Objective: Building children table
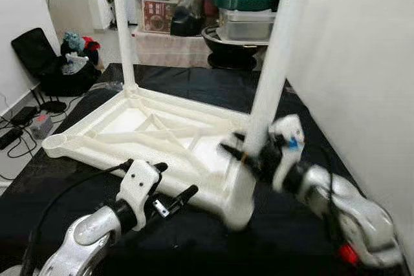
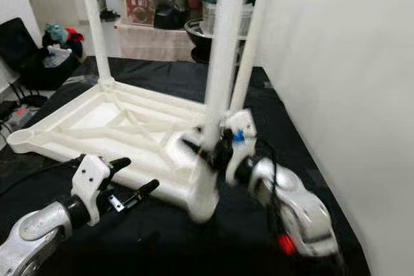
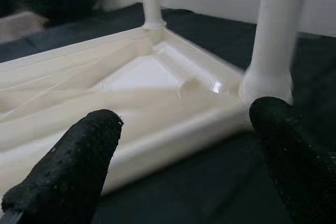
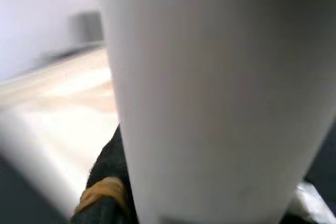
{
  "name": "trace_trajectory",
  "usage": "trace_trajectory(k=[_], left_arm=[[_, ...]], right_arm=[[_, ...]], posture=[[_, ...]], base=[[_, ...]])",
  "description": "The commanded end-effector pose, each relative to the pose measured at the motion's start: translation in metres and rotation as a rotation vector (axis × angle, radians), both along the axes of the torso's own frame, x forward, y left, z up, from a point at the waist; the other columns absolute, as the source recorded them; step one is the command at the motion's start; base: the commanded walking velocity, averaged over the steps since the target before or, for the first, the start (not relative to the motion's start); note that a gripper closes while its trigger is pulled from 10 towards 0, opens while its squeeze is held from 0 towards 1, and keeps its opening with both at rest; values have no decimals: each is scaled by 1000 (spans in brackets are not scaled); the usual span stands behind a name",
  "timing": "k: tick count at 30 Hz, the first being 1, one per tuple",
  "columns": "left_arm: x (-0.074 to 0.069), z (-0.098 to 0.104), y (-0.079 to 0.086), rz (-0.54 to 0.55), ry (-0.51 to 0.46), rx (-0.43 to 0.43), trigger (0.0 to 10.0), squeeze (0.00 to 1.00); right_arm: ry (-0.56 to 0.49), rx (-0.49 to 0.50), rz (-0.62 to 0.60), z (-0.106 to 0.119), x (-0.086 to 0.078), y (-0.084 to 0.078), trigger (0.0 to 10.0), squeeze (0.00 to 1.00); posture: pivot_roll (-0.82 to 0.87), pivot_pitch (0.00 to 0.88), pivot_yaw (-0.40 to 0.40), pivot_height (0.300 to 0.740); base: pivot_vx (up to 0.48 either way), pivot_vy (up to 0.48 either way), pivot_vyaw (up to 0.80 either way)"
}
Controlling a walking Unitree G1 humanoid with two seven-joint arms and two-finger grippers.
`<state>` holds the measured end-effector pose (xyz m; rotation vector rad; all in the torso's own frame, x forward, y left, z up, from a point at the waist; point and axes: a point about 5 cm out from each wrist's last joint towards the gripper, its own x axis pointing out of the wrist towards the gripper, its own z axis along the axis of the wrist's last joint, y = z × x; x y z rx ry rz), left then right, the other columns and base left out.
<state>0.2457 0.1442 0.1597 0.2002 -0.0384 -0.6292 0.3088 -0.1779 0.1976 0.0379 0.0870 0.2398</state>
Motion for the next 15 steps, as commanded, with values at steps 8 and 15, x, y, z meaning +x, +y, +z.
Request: trace_trajectory(k=[8,15], left_arm=[[10,-3,8,78,8,33,10000,0],[13,-4,3,67,7,28,10000,0]], right_arm=[[253,-34,-686,-65,-34,-68,0,0],[0,302,-148,-22,-20,1,10000,0]], posture=[[110,0,-86,740],[103,0,-78,740]], base=[[0,0,0],[0,0,0]])
